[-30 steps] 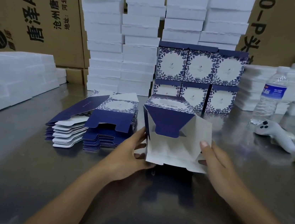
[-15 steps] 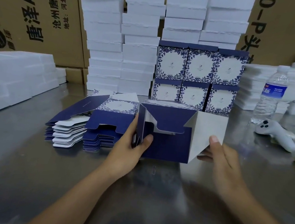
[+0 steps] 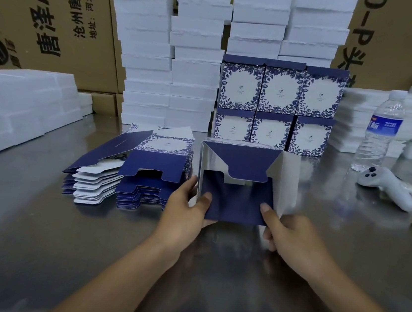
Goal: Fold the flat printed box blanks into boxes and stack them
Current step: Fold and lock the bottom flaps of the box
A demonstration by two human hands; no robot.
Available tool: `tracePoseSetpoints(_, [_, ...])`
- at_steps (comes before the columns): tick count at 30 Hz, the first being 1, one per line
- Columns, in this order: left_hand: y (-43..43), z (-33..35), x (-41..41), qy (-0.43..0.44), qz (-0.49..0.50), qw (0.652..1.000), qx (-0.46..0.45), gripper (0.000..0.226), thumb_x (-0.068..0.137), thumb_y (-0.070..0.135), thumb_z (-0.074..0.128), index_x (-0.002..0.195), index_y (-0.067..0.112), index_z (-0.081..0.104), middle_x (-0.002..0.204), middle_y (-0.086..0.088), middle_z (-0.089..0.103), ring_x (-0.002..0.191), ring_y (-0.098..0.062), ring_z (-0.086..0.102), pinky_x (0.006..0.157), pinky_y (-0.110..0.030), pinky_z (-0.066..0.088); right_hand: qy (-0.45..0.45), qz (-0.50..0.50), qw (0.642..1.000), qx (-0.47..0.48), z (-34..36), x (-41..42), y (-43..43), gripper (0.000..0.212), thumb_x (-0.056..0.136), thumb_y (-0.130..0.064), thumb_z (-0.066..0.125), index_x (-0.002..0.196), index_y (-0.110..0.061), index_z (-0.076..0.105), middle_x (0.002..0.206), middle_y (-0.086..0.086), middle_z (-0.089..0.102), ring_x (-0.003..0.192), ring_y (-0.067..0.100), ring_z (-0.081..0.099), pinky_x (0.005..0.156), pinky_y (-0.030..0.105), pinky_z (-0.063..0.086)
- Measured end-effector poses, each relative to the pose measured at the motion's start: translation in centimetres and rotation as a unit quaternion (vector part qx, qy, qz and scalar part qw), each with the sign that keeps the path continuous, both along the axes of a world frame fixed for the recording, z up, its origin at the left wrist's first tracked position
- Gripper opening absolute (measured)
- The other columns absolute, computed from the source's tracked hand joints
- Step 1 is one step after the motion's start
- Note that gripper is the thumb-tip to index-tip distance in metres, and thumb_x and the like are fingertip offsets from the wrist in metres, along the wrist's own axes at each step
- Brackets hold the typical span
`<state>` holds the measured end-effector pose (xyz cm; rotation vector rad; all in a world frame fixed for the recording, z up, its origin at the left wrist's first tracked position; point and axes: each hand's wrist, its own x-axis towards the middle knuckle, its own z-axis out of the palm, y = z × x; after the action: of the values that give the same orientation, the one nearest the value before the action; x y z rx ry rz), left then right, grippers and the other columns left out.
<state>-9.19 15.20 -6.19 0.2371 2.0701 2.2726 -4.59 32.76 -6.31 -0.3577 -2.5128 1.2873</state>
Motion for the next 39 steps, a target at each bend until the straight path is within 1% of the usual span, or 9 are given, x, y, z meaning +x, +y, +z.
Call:
tracePoseSetpoints(3, [0.4, 0.1, 0.5, -0.014, -0.021, 1.0, 0.009, 0.033, 0.096, 0.007, 0.052, 0.129, 0.011, 0.052, 0.118, -0.005, 0.065, 0.094, -0.013, 0.069, 0.072, -0.024, 0.058, 0.019, -0.028, 0.995, -0.099, 0.0, -0.3, 0.0, 0.052, 0.093, -0.037, 0.053, 0.048, -0.012, 0.052, 0.034, -0.004, 0.049, 0.041, 0.011, 0.046, 0.058, 0.029, 0.038])
tracePoseSetpoints(6, [0.9, 0.1, 0.9, -0.086, -0.041, 0.995, 0.018, 0.035, 0.096, 0.011, 0.054, 0.13, 0.011, 0.046, 0.115, -0.006, 0.061, 0.082, -0.016, 0.065, 0.065, -0.027, 0.06, 0.033, -0.052, 0.985, -0.162, 0.0, -0.5, 0.1, 0.049, 0.094, -0.032, 0.054, 0.05, -0.011, 0.05, 0.033, -0.006, 0.046, 0.045, 0.016, 0.042, 0.057, 0.028, 0.035])
tracePoseSetpoints(10, [0.8, 0.2, 1.2, -0.141, -0.082, 0.987, 0.003, 0.027, 0.097, 0.015, 0.052, 0.121, 0.005, 0.042, 0.066, -0.008, 0.061, 0.044, -0.012, 0.052, 0.043, -0.024, 0.05, 0.026, -0.054, 0.982, -0.179, 0.1, -0.4, 0.0, 0.047, 0.095, -0.031, 0.053, 0.052, -0.011, 0.049, 0.034, -0.007, 0.045, 0.044, 0.014, 0.04, 0.054, 0.028, 0.032])
tracePoseSetpoints(14, [0.8, 0.2, 1.4, -0.138, -0.067, 0.988, 0.016, 0.03, 0.097, 0.008, 0.05, 0.125, 0.0, 0.041, 0.045, -0.002, 0.053, 0.036, -0.009, 0.045, 0.036, -0.019, 0.039, 0.024, -0.045, 0.978, -0.202, 0.2, -0.3, -0.2, 0.045, 0.093, -0.032, 0.056, 0.053, -0.013, 0.048, 0.036, -0.004, 0.046, 0.036, 0.008, 0.038, 0.053, 0.027, 0.032])
tracePoseSetpoints(18, [1.0, 0.2, 1.5, -0.14, -0.065, 0.987, 0.04, 0.035, 0.097, 0.007, 0.052, 0.128, -0.002, 0.04, 0.044, -0.002, 0.054, 0.035, -0.009, 0.046, 0.035, -0.018, 0.039, -0.012, -0.013, 0.956, -0.294, 0.8, -0.1, -0.6, 0.042, 0.091, -0.034, 0.058, 0.056, -0.013, 0.048, 0.04, 0.0, 0.048, 0.035, 0.009, 0.039, 0.043, 0.02, 0.036])
tracePoseSetpoints(22, [1.2, 0.3, 1.6, -0.137, -0.077, 0.984, 0.088, 0.042, 0.096, 0.008, 0.053, 0.133, -0.001, 0.034, 0.051, -0.008, 0.06, 0.04, -0.014, 0.055, 0.04, -0.022, 0.047, -0.046, 0.005, 0.937, -0.346, 1.0, 0.3, -0.5, 0.037, 0.093, -0.024, 0.058, 0.06, -0.011, 0.047, 0.04, -0.003, 0.045, 0.035, 0.007, 0.036, 0.041, 0.018, 0.033])
tracePoseSetpoints(25, [1.6, 0.3, 1.9, -0.125, -0.088, 0.983, 0.104, 0.039, 0.093, 0.006, 0.057, 0.127, -0.004, 0.039, 0.058, -0.011, 0.065, 0.05, -0.018, 0.065, 0.048, -0.024, 0.053, -0.05, 0.009, 0.938, -0.344, 1.0, 0.4, -0.7, 0.036, 0.093, -0.021, 0.059, 0.06, -0.01, 0.048, 0.04, -0.002, 0.046, 0.035, 0.007, 0.036, 0.042, 0.019, 0.033])
tracePoseSetpoints(31, [1.7, 0.2, 1.8, -0.124, -0.067, 0.984, 0.113, 0.032, 0.093, 0.003, 0.057, 0.12, -0.012, 0.046, 0.054, -0.009, 0.063, 0.047, -0.014, 0.063, 0.046, -0.021, 0.051, -0.047, 0.022, 0.924, -0.378, 1.0, 0.5, -1.7, 0.039, 0.088, -0.033, 0.063, 0.057, -0.01, 0.055, 0.044, 0.003, 0.05, 0.038, 0.01, 0.041, 0.044, 0.02, 0.036])
tracePoseSetpoints(39, [2.1, 0.1, 2.4, -0.128, -0.089, 0.978, 0.136, 0.044, 0.089, 0.001, 0.061, 0.127, -0.007, 0.041, 0.062, -0.011, 0.065, 0.054, -0.017, 0.066, 0.051, -0.023, 0.053, -0.064, 0.031, 0.924, -0.376, 1.1, 0.8, -1.4, 0.033, 0.089, -0.02, 0.062, 0.059, -0.009, 0.054, 0.043, 0.0, 0.047, 0.035, 0.007, 0.039, 0.04, 0.019, 0.035])
